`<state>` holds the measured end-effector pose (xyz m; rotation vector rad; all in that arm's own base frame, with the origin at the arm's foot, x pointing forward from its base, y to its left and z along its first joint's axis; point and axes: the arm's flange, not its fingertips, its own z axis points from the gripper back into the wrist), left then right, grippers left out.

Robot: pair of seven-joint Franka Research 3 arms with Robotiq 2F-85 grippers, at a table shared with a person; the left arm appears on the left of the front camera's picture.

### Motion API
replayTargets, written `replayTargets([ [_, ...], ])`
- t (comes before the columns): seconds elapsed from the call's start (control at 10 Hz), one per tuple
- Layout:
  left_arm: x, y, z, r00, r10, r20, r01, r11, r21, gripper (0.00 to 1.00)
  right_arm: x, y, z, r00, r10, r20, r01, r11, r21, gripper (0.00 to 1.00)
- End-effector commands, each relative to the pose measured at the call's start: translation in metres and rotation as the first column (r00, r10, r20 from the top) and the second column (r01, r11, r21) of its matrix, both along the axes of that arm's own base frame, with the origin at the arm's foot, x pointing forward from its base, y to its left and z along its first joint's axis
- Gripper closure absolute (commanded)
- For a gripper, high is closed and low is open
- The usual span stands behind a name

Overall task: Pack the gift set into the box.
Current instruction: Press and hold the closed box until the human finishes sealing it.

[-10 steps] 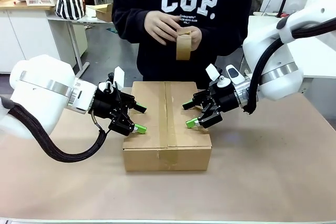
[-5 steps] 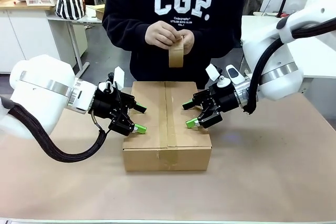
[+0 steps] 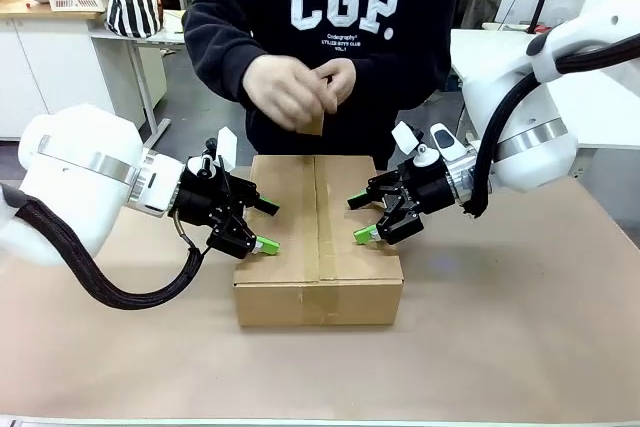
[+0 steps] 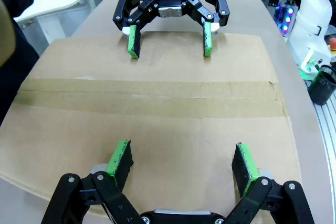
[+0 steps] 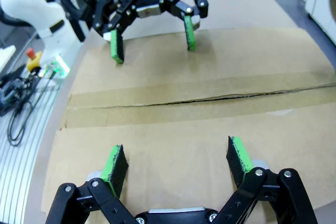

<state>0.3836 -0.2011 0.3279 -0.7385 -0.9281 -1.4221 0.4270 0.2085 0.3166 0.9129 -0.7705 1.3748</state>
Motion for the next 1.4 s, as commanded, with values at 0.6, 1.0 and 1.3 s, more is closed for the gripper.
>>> replayTargets([
  [0.6,-0.0015,-0.0027,-0.0005,1.0,0.009,0.01,-0.009,1.0,0.005,0.0,-0.0008,-0.0014,-0.0031,1.0,-0.004,-0.003,0.004,1.0,-0.007,0.0],
  [1.0,-0.0015,-0.0027,-0.0005,1.0,0.009,0.01,-0.009,1.0,0.005,0.0,-0.0008,-0.0014,-0.0031,1.0,-0.004,-0.003,0.004,1.0,-0.007,0.0],
  [1.3,-0.0015,-0.0027,-0.0005,1.0,0.009,0.01,-0.009,1.0,0.005,0.0,-0.0008,-0.0014,-0.0031,1.0,-0.004,-0.003,0.004,1.0,-0.007,0.0],
])
